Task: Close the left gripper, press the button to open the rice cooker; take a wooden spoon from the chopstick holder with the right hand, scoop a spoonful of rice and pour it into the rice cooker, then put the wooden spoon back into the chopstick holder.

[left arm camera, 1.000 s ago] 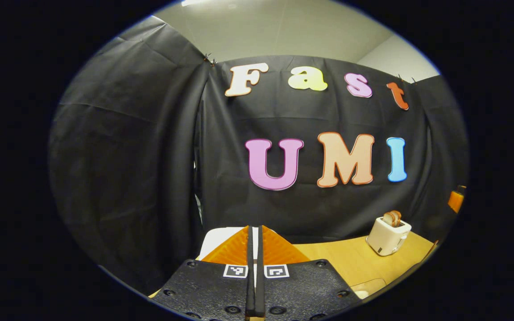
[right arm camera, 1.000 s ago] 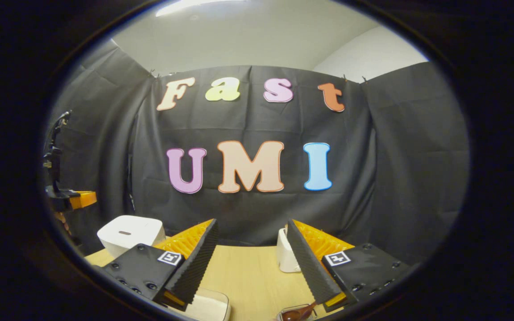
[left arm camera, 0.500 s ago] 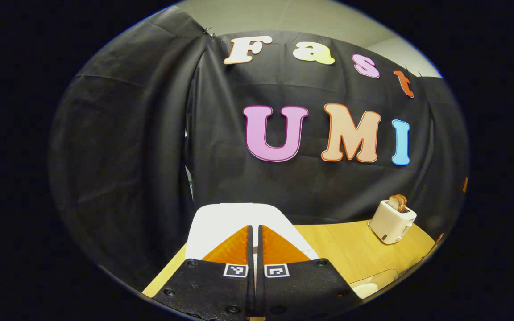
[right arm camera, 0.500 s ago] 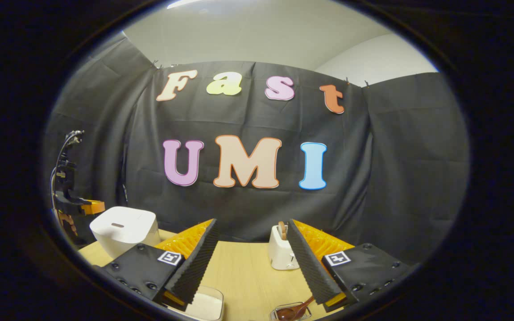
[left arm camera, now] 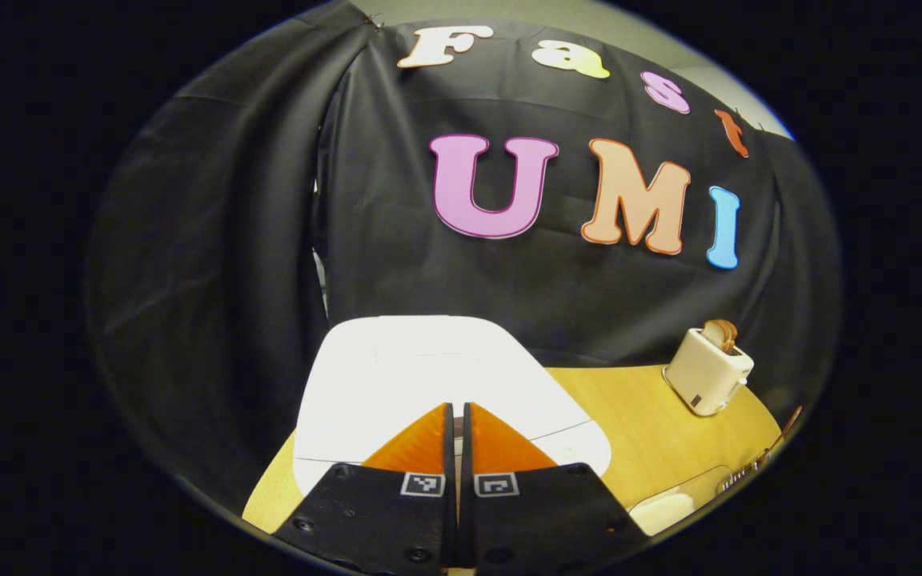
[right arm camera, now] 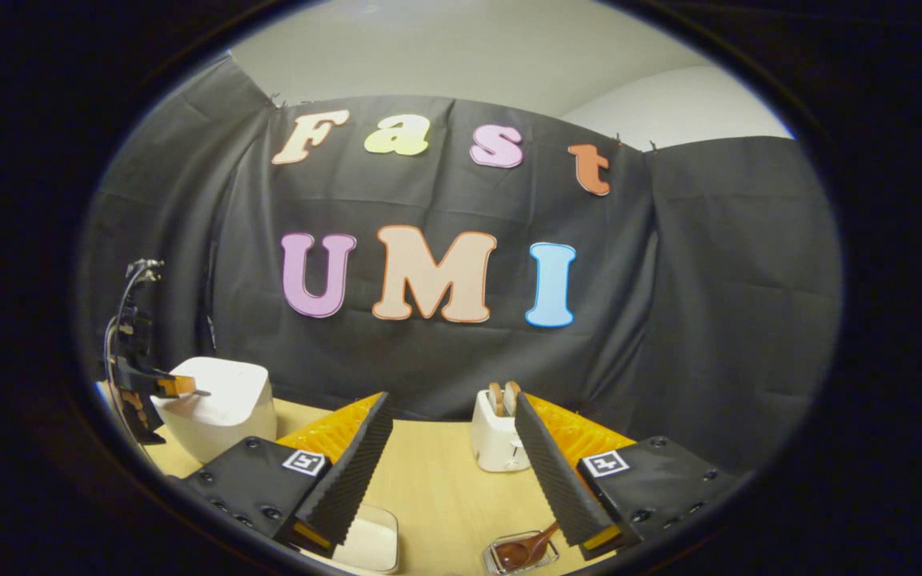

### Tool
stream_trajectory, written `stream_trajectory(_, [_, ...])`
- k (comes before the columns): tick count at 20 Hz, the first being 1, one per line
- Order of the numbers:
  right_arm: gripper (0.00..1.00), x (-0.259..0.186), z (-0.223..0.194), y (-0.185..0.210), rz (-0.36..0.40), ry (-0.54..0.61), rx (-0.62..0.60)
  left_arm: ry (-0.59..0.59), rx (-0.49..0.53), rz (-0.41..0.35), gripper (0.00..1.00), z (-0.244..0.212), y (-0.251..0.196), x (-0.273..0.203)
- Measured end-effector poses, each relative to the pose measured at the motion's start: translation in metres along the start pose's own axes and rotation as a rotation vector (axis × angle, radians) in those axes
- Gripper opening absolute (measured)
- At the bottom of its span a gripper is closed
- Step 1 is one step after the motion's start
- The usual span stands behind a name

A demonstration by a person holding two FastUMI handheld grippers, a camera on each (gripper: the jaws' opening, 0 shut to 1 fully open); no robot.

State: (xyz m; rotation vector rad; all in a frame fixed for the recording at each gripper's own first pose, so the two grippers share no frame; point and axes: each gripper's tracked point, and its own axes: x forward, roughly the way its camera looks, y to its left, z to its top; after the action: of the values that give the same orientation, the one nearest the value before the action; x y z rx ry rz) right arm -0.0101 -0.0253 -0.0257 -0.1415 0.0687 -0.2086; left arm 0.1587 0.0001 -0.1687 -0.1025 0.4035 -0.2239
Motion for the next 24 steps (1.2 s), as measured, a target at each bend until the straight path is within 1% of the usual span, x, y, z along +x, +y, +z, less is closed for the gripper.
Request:
stream_trajectory(2, [0.98, 0.000, 0.008, -0.002, -0.009, -0.015, -0.003, 0.009, 0.000, -0.001, 0.00, -0.003, 0.002, 0.006])
stream_trajectory(3, [0.97, 0.000, 0.010, -0.003, -0.012, -0.022, -0.004, -0.005, 0.007, -0.004, 0.00, 0.000, 0.001, 0.007])
stream_trajectory(5, [0.95, 0.001, 0.012, 0.000, -0.009, -0.026, -0.003, 0.015, 0.025, -0.001, 0.00, -0.005, 0.001, 0.011])
stream_trajectory(6, [0.94, 0.002, 0.011, 0.001, -0.005, -0.022, -0.004, 0.008, 0.008, 0.001, 0.00, -0.004, 0.002, 0.011])
stream_trajectory(7, [0.99, 0.001, 0.011, 0.003, -0.002, -0.022, -0.004, 0.006, -0.016, -0.003, 0.00, -0.005, 0.002, 0.012])
stream_trajectory(8, [0.94, 0.001, 0.010, 0.005, 0.002, -0.021, -0.005, 0.020, -0.061, -0.001, 0.00, -0.010, 0.003, 0.015])
stream_trajectory(9, [0.94, 0.002, 0.010, 0.006, 0.008, -0.020, -0.003, -0.018, -0.089, -0.001, 0.00, -0.003, 0.004, 0.011])
stream_trajectory(10, [0.94, 0.003, 0.010, 0.008, 0.014, -0.019, -0.002, 0.009, -0.093, 0.001, 0.00, -0.008, 0.003, 0.013])
stream_trajectory(14, [0.94, 0.002, 0.018, 0.008, 0.029, -0.036, -0.002, 0.010, -0.065, 0.007, 0.00, -0.007, 0.002, 0.010])
stream_trajectory(17, [0.94, 0.000, 0.021, 0.002, 0.023, -0.048, 0.003, -0.017, -0.075, 0.018, 0.00, 0.000, 0.003, 0.005])
stream_trajectory(19, [0.94, -0.002, 0.021, -0.002, 0.021, -0.048, 0.009, -0.052, -0.066, 0.026, 0.00, 0.012, 0.003, -0.001])
stream_trajectory(21, [0.94, -0.004, 0.022, -0.009, 0.017, -0.051, 0.013, -0.091, -0.033, 0.033, 0.00, 0.026, 0.002, -0.008])
stream_trajectory(22, [0.94, -0.005, 0.023, -0.010, 0.017, -0.054, 0.017, -0.107, -0.013, 0.037, 0.02, 0.033, 0.001, -0.013])
stream_trajectory(24, [0.94, -0.006, 0.024, -0.015, 0.015, -0.061, 0.026, -0.147, 0.026, 0.041, 0.00, 0.050, -0.003, -0.022])
